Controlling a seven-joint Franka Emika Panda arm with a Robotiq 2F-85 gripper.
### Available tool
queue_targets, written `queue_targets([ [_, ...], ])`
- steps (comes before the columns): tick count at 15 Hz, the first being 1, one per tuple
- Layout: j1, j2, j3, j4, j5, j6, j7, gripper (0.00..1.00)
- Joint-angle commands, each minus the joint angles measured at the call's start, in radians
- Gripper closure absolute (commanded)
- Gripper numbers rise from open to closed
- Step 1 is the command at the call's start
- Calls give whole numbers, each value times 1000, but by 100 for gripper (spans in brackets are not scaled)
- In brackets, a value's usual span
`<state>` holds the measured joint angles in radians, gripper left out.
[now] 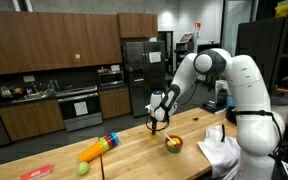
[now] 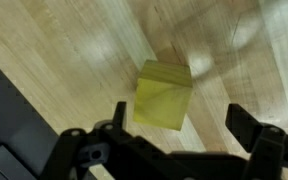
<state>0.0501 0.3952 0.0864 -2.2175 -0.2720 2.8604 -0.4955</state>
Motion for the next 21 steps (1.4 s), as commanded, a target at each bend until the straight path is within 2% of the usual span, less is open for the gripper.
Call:
queue_targets([
  [1,-25,41,26,37,2,3,1,0],
  [15,-19,85,-6,60,-34,7,19,0],
  [17,-32,95,11,63,-19,4,7,0],
  [18,-34,101,15,68,-18,3,1,25],
  [19,-26,105,11,70,-23,-1,8,26],
  [21,-53,116,49,76,10,-9,-14,39],
])
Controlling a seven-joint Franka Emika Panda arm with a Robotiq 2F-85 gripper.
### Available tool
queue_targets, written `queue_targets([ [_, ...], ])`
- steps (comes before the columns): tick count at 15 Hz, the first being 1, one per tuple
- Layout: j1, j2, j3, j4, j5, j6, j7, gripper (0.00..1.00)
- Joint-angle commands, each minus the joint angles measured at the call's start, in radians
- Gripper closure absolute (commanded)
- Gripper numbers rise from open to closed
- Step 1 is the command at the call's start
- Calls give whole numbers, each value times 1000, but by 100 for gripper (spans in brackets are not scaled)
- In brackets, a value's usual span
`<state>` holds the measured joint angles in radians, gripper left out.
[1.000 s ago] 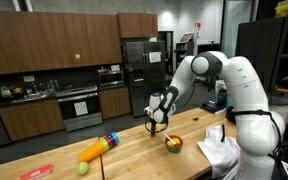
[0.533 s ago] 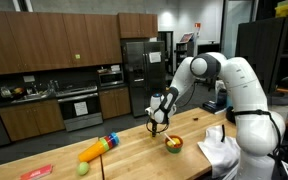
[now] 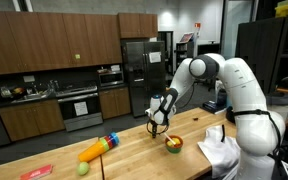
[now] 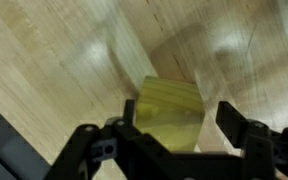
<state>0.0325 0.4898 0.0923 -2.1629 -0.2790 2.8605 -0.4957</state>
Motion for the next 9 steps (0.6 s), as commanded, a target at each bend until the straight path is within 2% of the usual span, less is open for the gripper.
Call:
queue_targets([
  [1,-36,24,48,23,20,-11,-12,46],
  [4,-38,11,60,14,16,-26,-6,71],
  [9,-36,-113,70,-59,74,-100,65,71],
])
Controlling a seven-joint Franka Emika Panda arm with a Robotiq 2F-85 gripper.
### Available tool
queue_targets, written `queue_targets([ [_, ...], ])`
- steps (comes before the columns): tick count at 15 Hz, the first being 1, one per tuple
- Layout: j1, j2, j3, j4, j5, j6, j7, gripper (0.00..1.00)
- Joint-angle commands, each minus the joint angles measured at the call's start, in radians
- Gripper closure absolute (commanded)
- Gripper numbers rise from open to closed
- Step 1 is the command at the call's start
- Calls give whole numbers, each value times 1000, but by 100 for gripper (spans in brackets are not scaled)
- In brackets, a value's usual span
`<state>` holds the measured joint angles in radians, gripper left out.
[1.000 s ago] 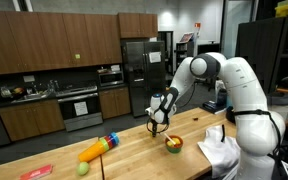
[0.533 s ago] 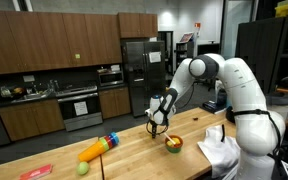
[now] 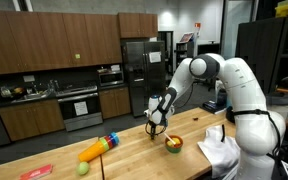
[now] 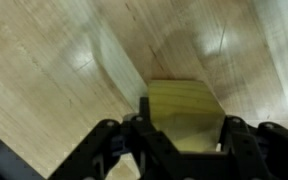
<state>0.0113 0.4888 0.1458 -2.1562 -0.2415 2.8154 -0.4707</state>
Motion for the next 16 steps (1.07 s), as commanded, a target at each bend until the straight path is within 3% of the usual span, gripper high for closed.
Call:
queue_targets([
  [1,-25,-149,28,-89,68,-61,52,71],
  [5,-59,-318,47,-205,252,-140,95,71],
  [7,-67,-413,32,-291,343,-111,101,71],
  [11,-55,-581,-56,-456,383,-29,160,71],
  [16,-86,-729,-185,-641,323,85,241,71],
])
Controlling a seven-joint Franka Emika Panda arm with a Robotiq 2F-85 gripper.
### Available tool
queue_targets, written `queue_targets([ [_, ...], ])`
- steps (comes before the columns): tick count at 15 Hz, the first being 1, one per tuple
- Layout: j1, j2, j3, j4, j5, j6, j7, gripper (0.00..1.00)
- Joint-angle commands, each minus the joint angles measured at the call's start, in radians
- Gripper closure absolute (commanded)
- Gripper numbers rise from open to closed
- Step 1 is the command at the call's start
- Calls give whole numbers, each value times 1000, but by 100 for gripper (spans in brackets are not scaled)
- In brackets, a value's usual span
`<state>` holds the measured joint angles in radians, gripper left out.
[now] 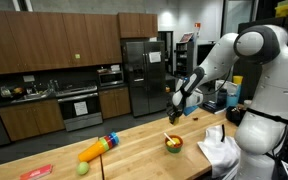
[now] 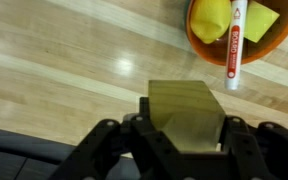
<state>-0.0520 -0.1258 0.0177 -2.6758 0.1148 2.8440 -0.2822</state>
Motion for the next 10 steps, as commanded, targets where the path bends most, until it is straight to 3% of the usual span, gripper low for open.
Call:
queue_targets([
  [1,-24,-135,-82,-151,-21,69,55,71],
  [2,-46,-158,-97,-185,-45,81,83,71],
  [3,-58,-101,-117,-108,-49,59,91,71],
  [10,-119,-85,-222,-106,-24,97,154,71],
])
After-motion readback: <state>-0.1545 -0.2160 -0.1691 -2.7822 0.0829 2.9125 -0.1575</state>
